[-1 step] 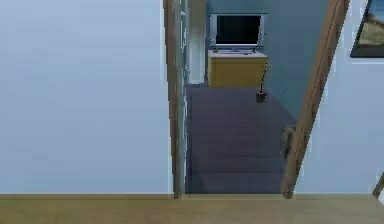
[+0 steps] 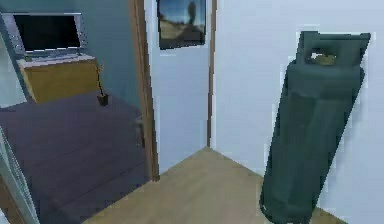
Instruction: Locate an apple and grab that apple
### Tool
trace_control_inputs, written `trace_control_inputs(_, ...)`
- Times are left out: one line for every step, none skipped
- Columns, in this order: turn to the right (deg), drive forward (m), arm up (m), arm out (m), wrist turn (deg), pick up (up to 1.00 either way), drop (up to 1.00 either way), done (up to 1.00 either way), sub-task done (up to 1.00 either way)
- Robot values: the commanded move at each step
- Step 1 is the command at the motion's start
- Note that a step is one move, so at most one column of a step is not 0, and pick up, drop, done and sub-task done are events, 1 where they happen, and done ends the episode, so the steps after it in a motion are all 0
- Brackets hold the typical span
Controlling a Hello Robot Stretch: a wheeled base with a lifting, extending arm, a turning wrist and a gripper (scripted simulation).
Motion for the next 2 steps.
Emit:
trace_control_inputs(45.0,0.00,0.00,0.00,0.0,0.00,0.00,0.00,0.00)
trace_control_inputs(0.0,0.60,0.00,0.00,0.0,0.00,0.00,0.00,0.00)
